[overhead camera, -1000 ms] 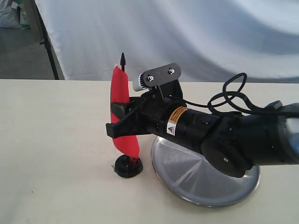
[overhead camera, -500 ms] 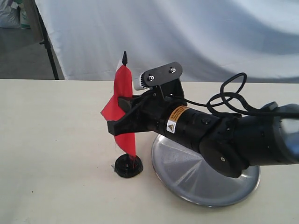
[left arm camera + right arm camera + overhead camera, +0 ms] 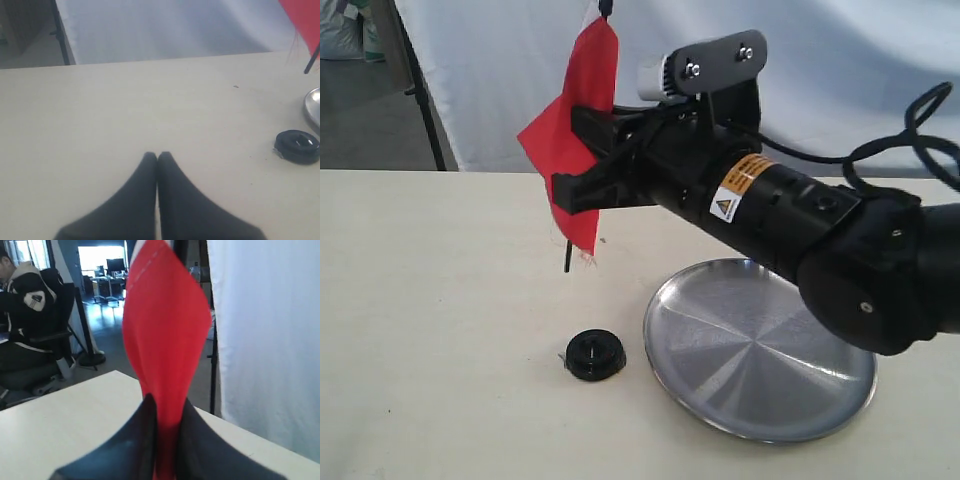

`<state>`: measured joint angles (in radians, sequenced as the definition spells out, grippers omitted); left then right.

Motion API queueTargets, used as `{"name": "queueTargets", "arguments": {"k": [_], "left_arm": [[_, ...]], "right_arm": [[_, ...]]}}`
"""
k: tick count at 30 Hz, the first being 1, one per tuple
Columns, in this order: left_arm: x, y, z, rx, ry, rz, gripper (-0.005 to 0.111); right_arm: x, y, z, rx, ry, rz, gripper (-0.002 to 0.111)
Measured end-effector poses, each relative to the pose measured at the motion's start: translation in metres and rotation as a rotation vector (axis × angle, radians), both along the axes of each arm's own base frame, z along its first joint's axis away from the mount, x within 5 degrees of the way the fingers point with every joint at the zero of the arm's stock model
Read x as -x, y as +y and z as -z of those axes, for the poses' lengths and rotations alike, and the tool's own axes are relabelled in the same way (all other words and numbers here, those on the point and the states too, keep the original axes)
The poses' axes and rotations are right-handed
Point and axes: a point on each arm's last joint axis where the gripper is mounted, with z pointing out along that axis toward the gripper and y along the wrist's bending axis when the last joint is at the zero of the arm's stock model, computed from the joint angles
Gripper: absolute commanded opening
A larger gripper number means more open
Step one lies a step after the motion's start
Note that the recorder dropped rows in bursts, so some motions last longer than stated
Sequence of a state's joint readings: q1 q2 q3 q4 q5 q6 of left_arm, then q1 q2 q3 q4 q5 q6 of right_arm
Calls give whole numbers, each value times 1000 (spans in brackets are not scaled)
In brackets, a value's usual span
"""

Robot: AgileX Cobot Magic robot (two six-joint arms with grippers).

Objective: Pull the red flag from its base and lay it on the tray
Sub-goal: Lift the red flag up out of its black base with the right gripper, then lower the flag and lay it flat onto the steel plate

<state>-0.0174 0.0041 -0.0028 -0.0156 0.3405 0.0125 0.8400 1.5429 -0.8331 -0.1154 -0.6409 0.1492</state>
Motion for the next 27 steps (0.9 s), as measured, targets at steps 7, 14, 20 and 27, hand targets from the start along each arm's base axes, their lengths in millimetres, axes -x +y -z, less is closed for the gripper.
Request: {"name": "queueTargets", "arguments": {"k": [7,14,20,27], "left_arm": [[0,0,0,0,0,0,0],[0,0,0,0,0,0,0],[0,0,0,0,0,0,0],[0,0,0,0,0,0,0]], "right_arm": [[-8,-20,14,244,-1,202,0],[-8,-45,35,553,-103,457,0],[12,-34,46,881,-261,420,0],[15,-34,89,1204,-175,369,0]]}}
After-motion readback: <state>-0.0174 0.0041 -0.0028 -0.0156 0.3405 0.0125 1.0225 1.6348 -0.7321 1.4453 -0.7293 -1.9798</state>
